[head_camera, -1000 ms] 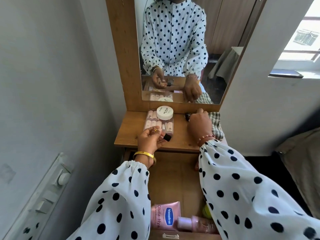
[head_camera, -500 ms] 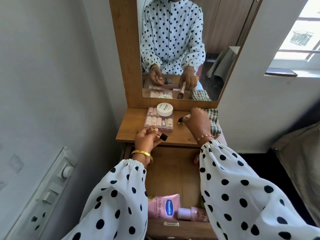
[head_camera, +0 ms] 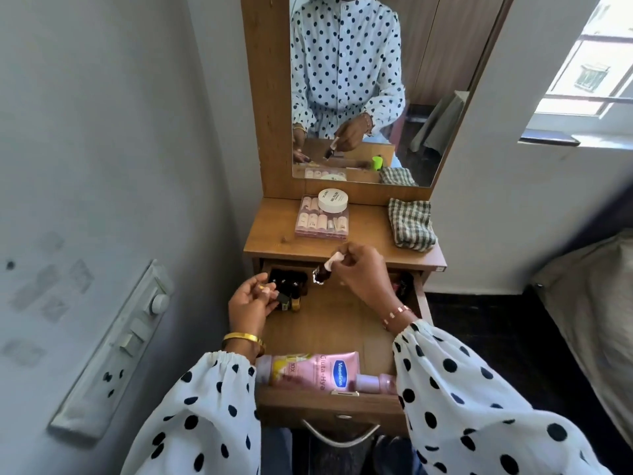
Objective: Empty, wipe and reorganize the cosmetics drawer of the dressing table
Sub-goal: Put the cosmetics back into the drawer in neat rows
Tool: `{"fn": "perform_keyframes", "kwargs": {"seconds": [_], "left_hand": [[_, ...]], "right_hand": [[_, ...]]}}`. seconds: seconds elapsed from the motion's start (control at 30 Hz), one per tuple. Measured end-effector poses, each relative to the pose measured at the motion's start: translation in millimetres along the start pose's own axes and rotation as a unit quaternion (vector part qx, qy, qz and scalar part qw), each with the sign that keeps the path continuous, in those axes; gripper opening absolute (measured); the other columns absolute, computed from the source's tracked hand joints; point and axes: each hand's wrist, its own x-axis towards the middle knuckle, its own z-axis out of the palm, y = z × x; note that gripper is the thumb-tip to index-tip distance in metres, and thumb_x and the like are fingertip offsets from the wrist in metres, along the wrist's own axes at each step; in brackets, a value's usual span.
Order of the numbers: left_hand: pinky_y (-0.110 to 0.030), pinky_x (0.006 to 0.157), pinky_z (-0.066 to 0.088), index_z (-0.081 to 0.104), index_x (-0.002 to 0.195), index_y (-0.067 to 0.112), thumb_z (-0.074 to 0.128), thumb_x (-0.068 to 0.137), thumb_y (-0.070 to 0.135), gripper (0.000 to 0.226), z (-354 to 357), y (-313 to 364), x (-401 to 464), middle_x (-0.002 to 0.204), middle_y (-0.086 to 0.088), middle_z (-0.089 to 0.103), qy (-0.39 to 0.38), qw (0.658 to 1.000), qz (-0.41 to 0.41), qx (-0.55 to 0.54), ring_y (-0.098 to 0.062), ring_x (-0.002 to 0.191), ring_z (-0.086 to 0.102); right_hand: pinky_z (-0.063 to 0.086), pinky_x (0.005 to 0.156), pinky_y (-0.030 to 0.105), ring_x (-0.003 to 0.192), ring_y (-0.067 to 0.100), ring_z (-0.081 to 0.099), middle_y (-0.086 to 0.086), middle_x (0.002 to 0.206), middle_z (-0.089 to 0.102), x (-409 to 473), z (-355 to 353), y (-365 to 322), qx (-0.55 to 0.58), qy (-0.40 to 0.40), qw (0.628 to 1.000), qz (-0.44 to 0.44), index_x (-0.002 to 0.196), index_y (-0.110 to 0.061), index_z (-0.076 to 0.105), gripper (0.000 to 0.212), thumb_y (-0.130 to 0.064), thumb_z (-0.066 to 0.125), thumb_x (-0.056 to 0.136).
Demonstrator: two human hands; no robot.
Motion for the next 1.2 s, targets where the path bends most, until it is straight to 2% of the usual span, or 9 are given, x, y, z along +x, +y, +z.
{"fn": "perform_keyframes", "kwargs": {"seconds": [0.1,0.2,0.43,0.6,0.77,0.9,1.0,1.07,1.2], "left_hand": [[-0.014,0.058,0.053,0.054,0.120,-0.001,0.049,0.089,-0.005,0.031,-5.0,-10.9,-3.6,0.097,-0.011,0.061,0.005,1.000,-0.008,0.004,-0.009,0.076,0.059],[-0.014,0.060,0.054,0.054,0.118,0.000,0.046,0.091,-0.006,0.029,-5.6,-13.8,-4.2,0.086,-0.003,0.061,-0.012,1.000,0.000,0.008,-0.009,0.078,0.059],[-0.013,0.062,0.055,0.056,0.115,0.005,0.047,0.091,-0.004,0.027,-9.8,-19.3,-3.2,0.087,-0.001,0.063,-0.022,1.000,0.007,0.018,-0.009,0.081,0.061],[-0.013,0.065,0.054,0.057,0.114,0.006,0.048,0.090,-0.004,0.028,-9.7,-19.5,-0.6,0.096,-0.010,0.064,-0.023,0.999,0.013,0.040,-0.008,0.081,0.061],[-0.015,0.067,0.055,0.056,0.116,0.006,0.050,0.089,-0.003,0.029,-9.1,-18.7,-0.6,0.098,-0.011,0.065,-0.031,0.998,0.015,0.046,-0.009,0.082,0.062],[-0.014,0.064,0.056,0.055,0.115,0.004,0.051,0.089,-0.001,0.026,-8.4,-16.6,-3.6,0.097,-0.015,0.064,-0.044,0.999,0.011,0.026,-0.010,0.082,0.063],[-0.015,0.064,0.056,0.055,0.116,0.001,0.050,0.090,0.000,0.027,-8.6,-15.6,-4.7,0.086,-0.010,0.064,-0.052,0.999,0.011,0.011,-0.011,0.081,0.062],[-0.017,0.066,0.057,0.056,0.117,0.001,0.049,0.090,-0.001,0.027,-8.2,-14.5,-4.0,0.080,-0.006,0.062,-0.058,0.998,0.007,0.004,-0.012,0.079,0.061],[-0.019,0.066,0.057,0.055,0.118,0.001,0.049,0.090,-0.002,0.028,-7.1,-13.7,-7.5,0.077,-0.006,0.061,-0.090,0.996,-0.003,-0.007,-0.013,0.076,0.060]], "right_hand": [[0.047,0.065,0.027,0.078,0.016,0.059,0.000,0.082,0.062,-3.3,18.4,14.4,-0.044,-0.024,0.999,0.008,0.100,-0.009,0.066,0.017,-0.008,0.063,0.083],[0.039,0.069,0.022,0.083,0.016,0.057,0.005,0.090,0.066,-2.7,35.7,29.9,-0.078,-0.039,0.996,0.030,0.098,-0.008,0.067,0.016,-0.007,0.059,0.085],[0.040,0.069,0.024,0.088,0.027,0.061,0.015,0.092,0.068,11.9,63.6,38.1,-0.121,-0.081,0.988,0.045,0.089,-0.005,0.066,0.012,-0.003,0.056,0.083],[0.045,0.073,0.030,0.091,0.030,0.062,0.016,0.095,0.068,15.5,73.5,39.9,-0.147,-0.094,0.984,0.031,0.093,-0.003,0.066,0.015,-0.002,0.052,0.086],[0.048,0.074,0.029,0.093,0.027,0.062,0.014,0.099,0.067,14.7,77.2,38.9,-0.158,-0.095,0.983,0.015,0.103,-0.007,0.064,0.018,-0.006,0.055,0.088],[0.053,0.081,0.032,0.094,0.023,0.064,0.010,0.104,0.067,5.7,73.8,38.8,-0.126,-0.072,0.989,0.008,0.115,-0.009,0.060,0.028,-0.009,0.058,0.088],[0.050,0.073,0.022,0.084,0.016,0.062,0.004,0.092,0.066,-11.1,69.9,34.3,-0.050,-0.034,0.998,-0.004,0.106,-0.011,0.064,0.020,-0.009,0.060,0.086],[0.046,0.065,0.011,0.076,0.010,0.059,0.000,0.084,0.065,-25.6,67.4,30.0,0.003,-0.043,0.999,-0.007,0.101,-0.013,0.065,0.016,-0.010,0.064,0.085],[0.045,0.063,0.008,0.075,0.009,0.060,0.001,0.087,0.068,-46.0,69.8,25.7,0.015,-0.076,0.997,-0.016,0.100,-0.013,0.066,0.020,-0.010,0.070,0.081]]}}
